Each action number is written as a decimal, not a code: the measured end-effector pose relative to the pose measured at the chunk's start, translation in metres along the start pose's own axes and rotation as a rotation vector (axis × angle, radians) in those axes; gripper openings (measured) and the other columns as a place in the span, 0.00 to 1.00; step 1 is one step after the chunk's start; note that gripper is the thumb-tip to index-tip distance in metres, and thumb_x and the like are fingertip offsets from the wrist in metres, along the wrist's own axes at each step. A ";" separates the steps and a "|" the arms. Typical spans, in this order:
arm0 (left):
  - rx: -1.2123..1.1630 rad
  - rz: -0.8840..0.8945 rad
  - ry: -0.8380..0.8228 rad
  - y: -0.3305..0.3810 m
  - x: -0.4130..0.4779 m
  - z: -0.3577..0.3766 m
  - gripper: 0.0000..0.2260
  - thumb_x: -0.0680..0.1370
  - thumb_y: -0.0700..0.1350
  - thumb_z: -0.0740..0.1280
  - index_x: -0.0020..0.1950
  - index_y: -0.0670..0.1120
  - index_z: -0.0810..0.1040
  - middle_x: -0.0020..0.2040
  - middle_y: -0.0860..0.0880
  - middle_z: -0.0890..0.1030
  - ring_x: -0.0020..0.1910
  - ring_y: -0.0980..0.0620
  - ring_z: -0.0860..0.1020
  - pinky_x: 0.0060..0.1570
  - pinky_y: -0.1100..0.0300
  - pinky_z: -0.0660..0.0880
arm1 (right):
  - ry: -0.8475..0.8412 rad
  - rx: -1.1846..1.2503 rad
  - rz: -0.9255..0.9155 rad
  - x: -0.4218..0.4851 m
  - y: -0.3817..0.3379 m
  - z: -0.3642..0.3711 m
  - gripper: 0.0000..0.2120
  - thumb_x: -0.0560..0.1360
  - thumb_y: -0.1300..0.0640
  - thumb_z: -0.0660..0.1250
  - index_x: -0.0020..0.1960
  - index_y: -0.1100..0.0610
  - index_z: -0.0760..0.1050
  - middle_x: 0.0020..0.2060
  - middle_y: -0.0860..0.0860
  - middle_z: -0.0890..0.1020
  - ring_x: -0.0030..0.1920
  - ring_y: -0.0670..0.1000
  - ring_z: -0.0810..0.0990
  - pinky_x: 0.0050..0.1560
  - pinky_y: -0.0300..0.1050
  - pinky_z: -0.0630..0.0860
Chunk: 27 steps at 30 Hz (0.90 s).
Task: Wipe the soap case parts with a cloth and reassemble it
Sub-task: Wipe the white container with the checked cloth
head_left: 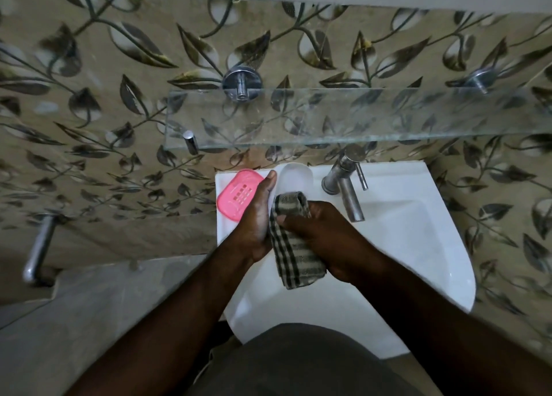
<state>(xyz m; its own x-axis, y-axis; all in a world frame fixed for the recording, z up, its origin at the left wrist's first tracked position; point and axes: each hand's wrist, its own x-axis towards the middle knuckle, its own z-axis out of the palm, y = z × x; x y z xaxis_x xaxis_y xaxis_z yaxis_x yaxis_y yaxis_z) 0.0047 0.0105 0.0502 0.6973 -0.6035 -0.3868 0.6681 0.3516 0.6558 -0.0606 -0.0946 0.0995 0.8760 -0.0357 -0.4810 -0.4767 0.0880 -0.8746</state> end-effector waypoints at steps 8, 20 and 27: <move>-0.033 0.005 0.019 -0.012 0.000 0.006 0.21 0.76 0.58 0.58 0.57 0.45 0.79 0.48 0.45 0.86 0.45 0.49 0.84 0.43 0.56 0.82 | 0.181 0.189 -0.156 0.022 -0.018 -0.005 0.05 0.76 0.63 0.65 0.44 0.61 0.80 0.36 0.59 0.83 0.37 0.57 0.83 0.41 0.51 0.79; -0.007 0.030 0.047 -0.011 0.002 0.013 0.20 0.79 0.59 0.55 0.55 0.46 0.79 0.45 0.46 0.86 0.43 0.49 0.85 0.39 0.55 0.81 | 0.189 0.101 -0.197 0.015 -0.026 -0.006 0.06 0.76 0.64 0.65 0.45 0.63 0.80 0.38 0.59 0.84 0.39 0.57 0.84 0.44 0.54 0.80; -0.024 0.071 0.167 -0.002 0.004 0.006 0.23 0.77 0.61 0.61 0.51 0.43 0.83 0.47 0.40 0.84 0.42 0.45 0.83 0.48 0.51 0.80 | -0.028 -0.280 -0.117 -0.003 0.004 -0.007 0.04 0.75 0.64 0.68 0.45 0.65 0.79 0.38 0.63 0.83 0.37 0.55 0.82 0.41 0.54 0.82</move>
<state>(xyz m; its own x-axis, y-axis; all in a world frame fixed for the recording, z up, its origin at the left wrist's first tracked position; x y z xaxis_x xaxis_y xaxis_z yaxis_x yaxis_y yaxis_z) 0.0049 0.0034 0.0512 0.7749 -0.4499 -0.4440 0.6204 0.4068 0.6705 -0.0657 -0.1013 0.0969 0.9261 -0.0013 -0.3774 -0.3705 -0.1935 -0.9085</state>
